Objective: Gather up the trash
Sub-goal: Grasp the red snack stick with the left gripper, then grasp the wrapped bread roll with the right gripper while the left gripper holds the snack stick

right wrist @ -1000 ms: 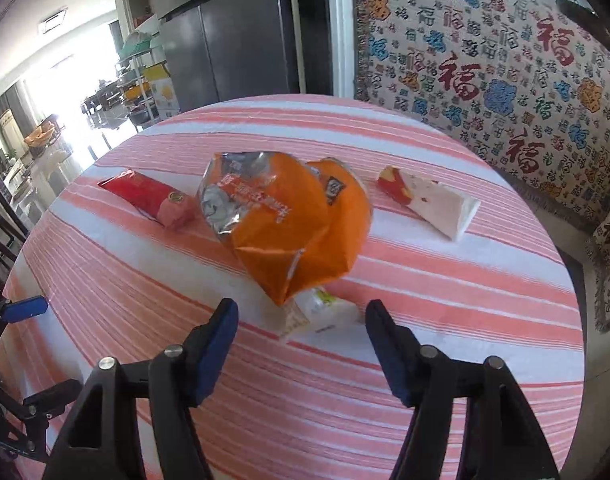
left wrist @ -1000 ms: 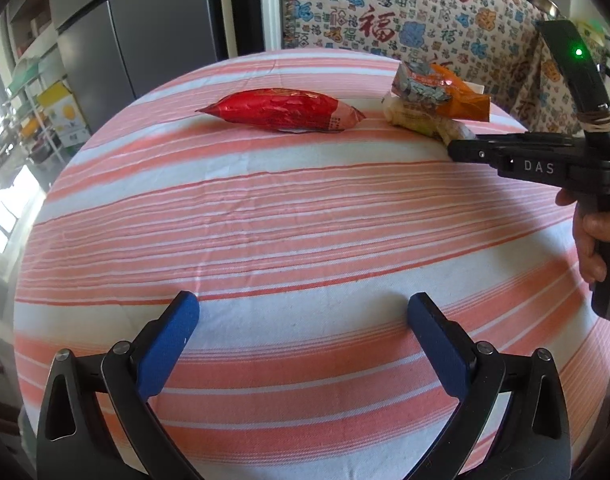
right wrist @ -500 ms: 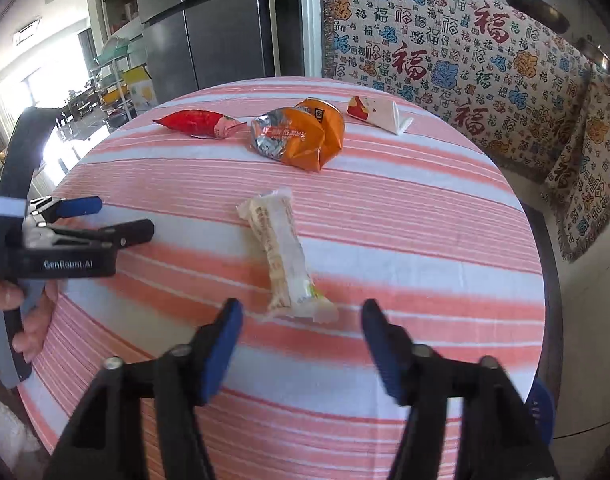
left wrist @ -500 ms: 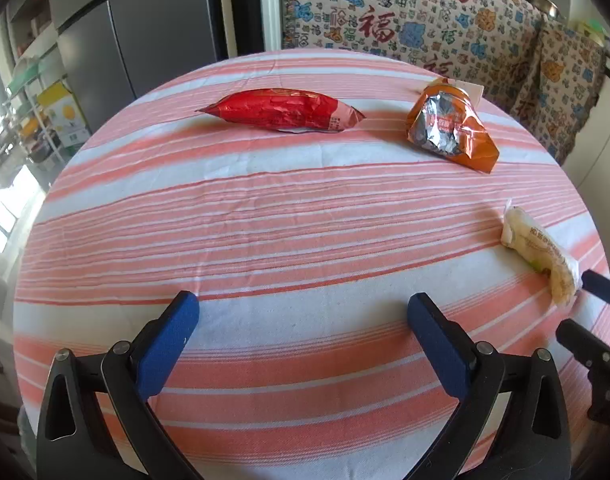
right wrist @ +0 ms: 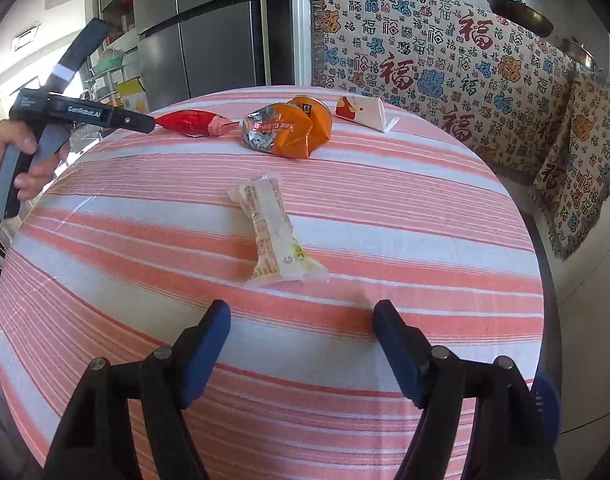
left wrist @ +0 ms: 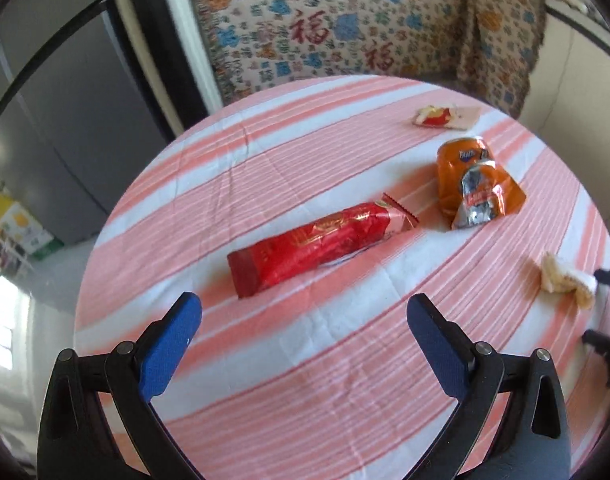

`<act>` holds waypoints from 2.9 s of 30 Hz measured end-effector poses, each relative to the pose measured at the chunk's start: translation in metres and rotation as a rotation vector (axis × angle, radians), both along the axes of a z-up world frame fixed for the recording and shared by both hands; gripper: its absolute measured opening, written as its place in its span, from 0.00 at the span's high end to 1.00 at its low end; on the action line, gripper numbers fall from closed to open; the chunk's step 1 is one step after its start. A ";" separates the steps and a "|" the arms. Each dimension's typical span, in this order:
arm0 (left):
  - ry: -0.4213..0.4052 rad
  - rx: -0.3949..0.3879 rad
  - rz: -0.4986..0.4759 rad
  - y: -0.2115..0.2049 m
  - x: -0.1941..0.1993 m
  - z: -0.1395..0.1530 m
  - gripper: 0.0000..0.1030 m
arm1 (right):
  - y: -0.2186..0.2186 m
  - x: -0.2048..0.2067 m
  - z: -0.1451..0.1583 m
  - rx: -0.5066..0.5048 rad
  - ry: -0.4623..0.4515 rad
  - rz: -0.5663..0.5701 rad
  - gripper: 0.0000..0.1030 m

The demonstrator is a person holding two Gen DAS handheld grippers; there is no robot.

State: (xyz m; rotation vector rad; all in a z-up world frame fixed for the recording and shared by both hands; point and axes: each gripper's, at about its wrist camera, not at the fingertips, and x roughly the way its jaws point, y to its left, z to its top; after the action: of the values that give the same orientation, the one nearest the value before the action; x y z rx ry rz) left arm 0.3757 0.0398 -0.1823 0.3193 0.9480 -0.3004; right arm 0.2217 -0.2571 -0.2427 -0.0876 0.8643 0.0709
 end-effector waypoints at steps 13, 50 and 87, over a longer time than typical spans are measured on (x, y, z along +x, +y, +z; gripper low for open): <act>0.118 0.029 -0.174 -0.017 0.037 -0.026 0.68 | -0.002 0.001 0.001 0.004 0.003 -0.009 0.25; 0.009 -0.034 0.270 -0.057 -0.116 -0.040 0.11 | 0.000 0.031 0.037 0.072 0.073 0.098 0.26; 0.030 -0.272 0.203 -0.055 -0.130 -0.010 0.91 | -0.003 0.063 0.053 0.087 0.264 0.073 0.88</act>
State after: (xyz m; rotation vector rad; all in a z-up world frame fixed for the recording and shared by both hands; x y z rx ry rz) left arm 0.2461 -0.0152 -0.1927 -0.0313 0.9479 -0.2450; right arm 0.2850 -0.2604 -0.1898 -0.0281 1.1200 0.1916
